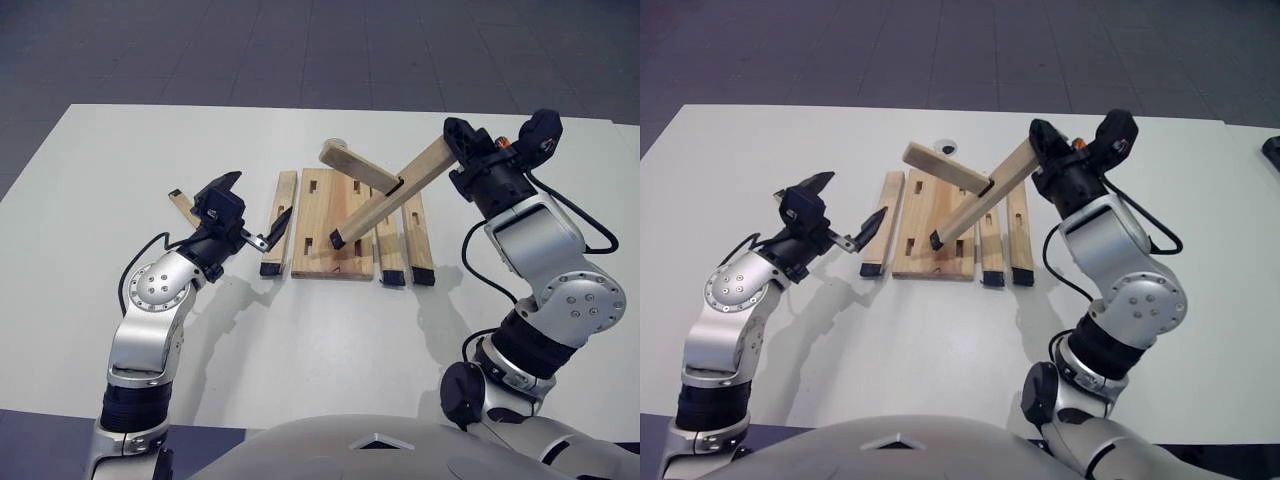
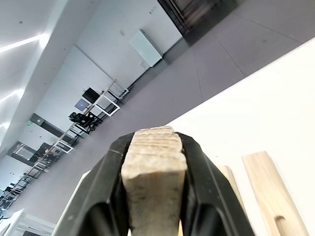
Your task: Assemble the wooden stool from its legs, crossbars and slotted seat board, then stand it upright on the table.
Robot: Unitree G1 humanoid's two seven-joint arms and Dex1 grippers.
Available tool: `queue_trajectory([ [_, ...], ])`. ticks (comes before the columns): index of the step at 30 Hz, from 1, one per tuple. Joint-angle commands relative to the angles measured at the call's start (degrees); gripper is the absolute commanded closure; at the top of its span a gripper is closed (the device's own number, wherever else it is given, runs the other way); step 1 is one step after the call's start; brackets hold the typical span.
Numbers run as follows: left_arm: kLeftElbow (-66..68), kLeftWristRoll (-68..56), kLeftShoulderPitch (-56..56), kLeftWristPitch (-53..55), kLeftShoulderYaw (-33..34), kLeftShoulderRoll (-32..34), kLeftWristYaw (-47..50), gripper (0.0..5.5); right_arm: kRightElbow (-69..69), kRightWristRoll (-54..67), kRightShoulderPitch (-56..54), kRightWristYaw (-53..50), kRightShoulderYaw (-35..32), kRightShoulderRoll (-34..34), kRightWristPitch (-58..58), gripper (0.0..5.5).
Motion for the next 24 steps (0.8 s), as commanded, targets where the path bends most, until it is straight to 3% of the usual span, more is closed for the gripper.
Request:
queue_trajectory([
  [1, -1.41, 0.41, 1.93, 0.14, -2.21, 0.47, -0.55, 0.10, -1.95, 4.05, 2.16, -3.67, 1.28, -2.43, -1.99, 4.48],
  [12, -2.19, 1.36, 3.88, 0.36, -8.07, 2.77, -3.77, 0.10, 2.59, 2.59, 4.83, -2.19, 2.49, -10.56, -7.96, 4.48],
  [19, -1.06, 1.65, 2.29, 0.13, -10.08, 1.92, -3.43, 0.10, 3.52, -5.77, 9.90, 3.94, 6.52, -11.51, -12.68, 4.48],
  [24, 0.65, 3.96, 1.48, -1.00, -13.15, 3.04, -4.83, 0.10, 4.25, -16.12, 12.80, 9.94, 12.93, -11.53, -18.12, 4.47],
])
